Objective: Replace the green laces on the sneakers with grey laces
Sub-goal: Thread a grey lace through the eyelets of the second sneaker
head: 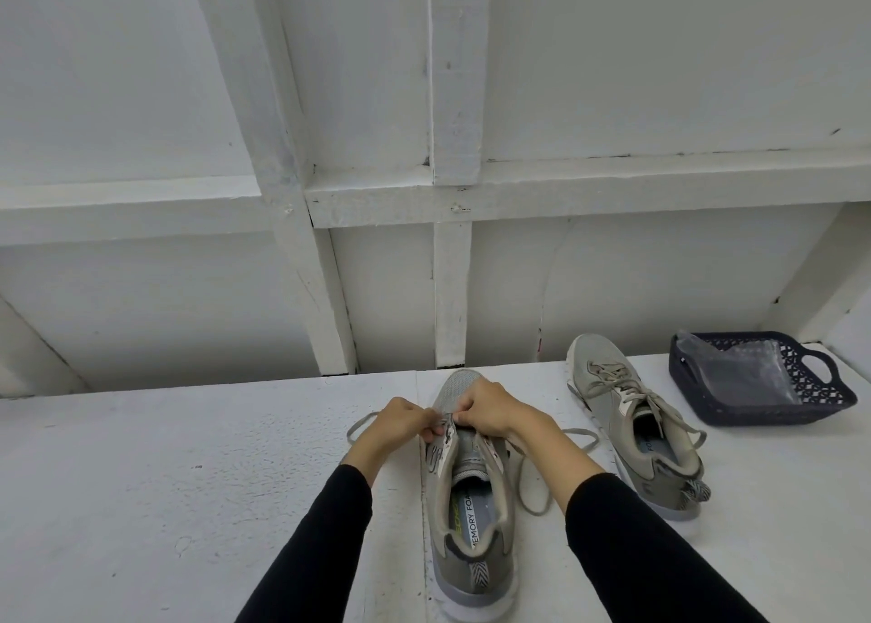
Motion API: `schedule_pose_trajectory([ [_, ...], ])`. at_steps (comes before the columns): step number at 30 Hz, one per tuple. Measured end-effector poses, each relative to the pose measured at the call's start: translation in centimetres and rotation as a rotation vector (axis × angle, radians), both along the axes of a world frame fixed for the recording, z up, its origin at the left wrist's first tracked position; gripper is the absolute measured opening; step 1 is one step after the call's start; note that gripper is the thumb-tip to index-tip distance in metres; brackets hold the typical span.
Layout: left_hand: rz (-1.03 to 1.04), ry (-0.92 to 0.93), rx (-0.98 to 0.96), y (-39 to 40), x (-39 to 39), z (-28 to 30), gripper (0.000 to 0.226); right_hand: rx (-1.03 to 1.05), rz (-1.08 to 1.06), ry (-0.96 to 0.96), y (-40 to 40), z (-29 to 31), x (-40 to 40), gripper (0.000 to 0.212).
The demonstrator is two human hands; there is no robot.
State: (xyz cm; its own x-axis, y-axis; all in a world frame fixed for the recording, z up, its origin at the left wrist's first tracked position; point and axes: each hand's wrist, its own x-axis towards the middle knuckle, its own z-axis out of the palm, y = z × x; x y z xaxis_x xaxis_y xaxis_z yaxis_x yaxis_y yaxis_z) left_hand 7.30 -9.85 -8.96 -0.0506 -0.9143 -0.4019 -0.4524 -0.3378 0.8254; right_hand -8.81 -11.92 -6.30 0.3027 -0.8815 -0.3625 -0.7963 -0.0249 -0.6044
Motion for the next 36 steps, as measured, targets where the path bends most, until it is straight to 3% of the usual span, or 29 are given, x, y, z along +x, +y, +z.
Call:
schedule_pose_trajectory([
  [4,-0.022,0.041,0.042,0.0,0.1,0.3,0.025,0.026,0.023,-0.020,-0.5,-0.2,-0.3,0.025],
  [9,-0.140,0.120,-0.120,0.4,1.1,0.0,0.020,-0.130,0.062,-0.056,0.0,-0.1,-1.2,0.012],
  [15,-0.228,-0.426,-0.432,0.6,0.9,0.5,0.012,-0.482,0.317,0.208,0.8,0.8,-0.9,0.008],
  [19,-0.218,-0.523,-0.569,1.3,0.5,0.6,0.013,-0.539,0.316,0.245,1.7,0.4,-0.6,0.010],
  [25,-0.197,-0.711,-0.843,2.3,0.6,-0.6,0.005,-0.467,0.222,0.171,1.9,0.0,-1.0,0.014],
  [28,-0.269,-0.780,-0.918,2.3,0.7,-1.0,0.021,-0.450,0.177,0.132,2.0,0.1,-1.2,0.016],
  [31,-0.351,-0.904,-1.013,2.1,0.8,-1.2,0.024,-0.406,0.154,0.115,1.8,0.1,-1.4,0.021],
  [36,-0.379,-0.981,-1.056,2.2,1.3,-1.5,0.028,-0.387,-0.080,0.011,1.7,0.0,-2.6,0.025],
])
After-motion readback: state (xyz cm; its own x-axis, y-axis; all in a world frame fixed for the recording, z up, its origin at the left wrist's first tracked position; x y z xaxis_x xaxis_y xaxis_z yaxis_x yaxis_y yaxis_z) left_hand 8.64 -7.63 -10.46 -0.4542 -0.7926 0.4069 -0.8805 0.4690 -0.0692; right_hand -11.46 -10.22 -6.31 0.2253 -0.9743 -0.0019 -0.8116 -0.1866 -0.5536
